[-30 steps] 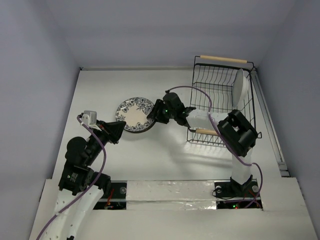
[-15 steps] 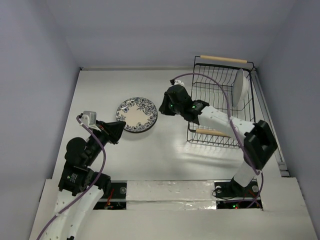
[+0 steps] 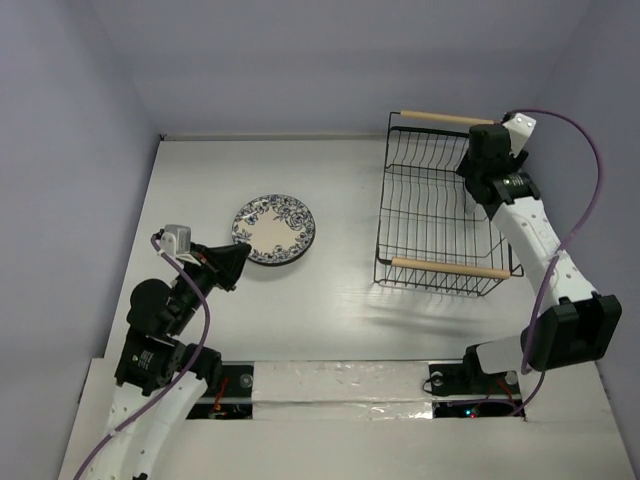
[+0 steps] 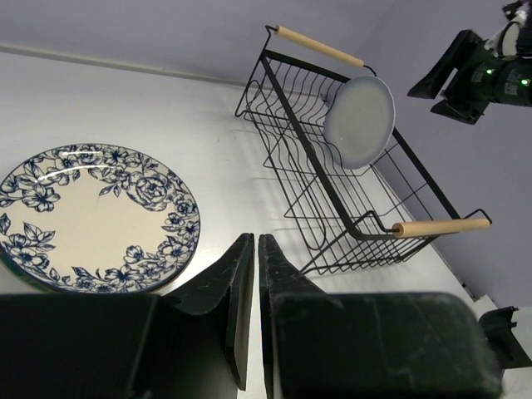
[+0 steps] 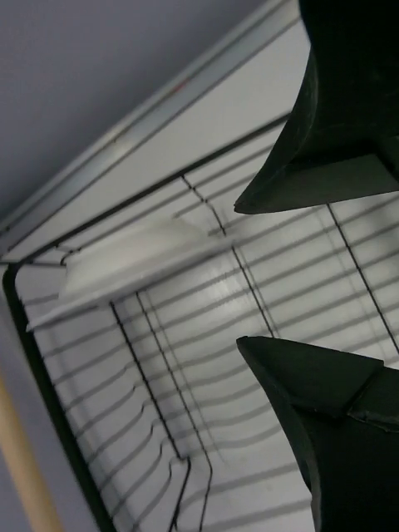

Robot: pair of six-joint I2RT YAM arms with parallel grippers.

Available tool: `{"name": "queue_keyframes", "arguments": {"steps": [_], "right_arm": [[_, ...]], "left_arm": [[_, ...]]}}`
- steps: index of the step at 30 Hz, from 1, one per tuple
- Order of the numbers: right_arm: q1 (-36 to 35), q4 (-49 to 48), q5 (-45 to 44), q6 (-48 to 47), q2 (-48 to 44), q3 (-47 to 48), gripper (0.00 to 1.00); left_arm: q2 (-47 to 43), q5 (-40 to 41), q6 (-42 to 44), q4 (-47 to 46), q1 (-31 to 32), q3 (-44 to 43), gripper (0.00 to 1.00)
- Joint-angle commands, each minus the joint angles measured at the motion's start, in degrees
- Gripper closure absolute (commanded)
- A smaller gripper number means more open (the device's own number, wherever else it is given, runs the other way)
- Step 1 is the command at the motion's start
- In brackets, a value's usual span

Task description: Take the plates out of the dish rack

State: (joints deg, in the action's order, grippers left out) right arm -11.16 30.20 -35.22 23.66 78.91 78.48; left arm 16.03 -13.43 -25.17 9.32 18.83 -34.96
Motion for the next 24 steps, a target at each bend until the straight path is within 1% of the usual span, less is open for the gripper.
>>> {"name": "queue_keyframes", "arguments": {"steps": [1,3,4,5,7,12,13,14,15,19,22,23,24], "right_arm": [[2.9,6.4,-6.5,-6.6,2.6,4.6,0.32],[5.2,6.3,-5.1,-8.2,4.0,6.5,0.33],[6.3,6.5,-3.4,-8.9,6.2,7.1,0.34],[8.2,6.5,-2.2,-9.4,7.2,7.7,0.38],[8.9,5.3,2.0,-11.1,9.6,9.0,0.39],[9.7,5.0,1.7,-12.1,15.2,11.2,0.45],[9.7,5.4,1.4,-12.1,16.3,12.1,0.50],[9.7,5.5,1.6,-12.1,17.3,12.5,0.52],[9.7,5.3,1.7,-12.4,18.8,12.7,0.53],[9.7,2.7,1.9,-14.0,20.0,12.5,0.54],[9.7,4.5,-0.1,-14.2,21.6,14.4,0.70],[9.7,4.3,-0.5,-14.2,21.6,14.3,0.79],[9.7,4.1,-0.5,-14.4,21.5,14.0,0.83]], "left_arm": [[-0.8,0.2,0.1,-1.8,1.4,-0.9,0.94],[-1.0,0.4,0.2,-1.7,1.4,-0.9,0.94],[-1.1,0.6,0.2,-1.6,1.4,-0.9,0.93],[-1.3,0.9,0.1,-1.5,2.0,-1.0,0.93],[-1.4,1.0,0.1,-1.4,2.0,-1.1,0.92],[-1.7,1.2,0.1,-1.3,2.5,-1.1,0.91],[-1.7,1.3,0.1,-1.3,3.0,-1.1,0.91],[-1.7,1.3,0.2,-1.2,3.1,-1.1,0.91],[-1.7,1.3,0.2,-1.3,3.1,-1.1,0.91],[-1.5,1.2,0.1,-1.3,3.1,-1.0,0.91],[-1.5,1.4,0.1,-1.2,3.1,-1.1,0.91],[-1.5,1.4,0.1,-1.1,3.1,-1.1,0.91],[-1.5,1.5,0.2,-1.1,3.1,-1.1,0.91]]}}
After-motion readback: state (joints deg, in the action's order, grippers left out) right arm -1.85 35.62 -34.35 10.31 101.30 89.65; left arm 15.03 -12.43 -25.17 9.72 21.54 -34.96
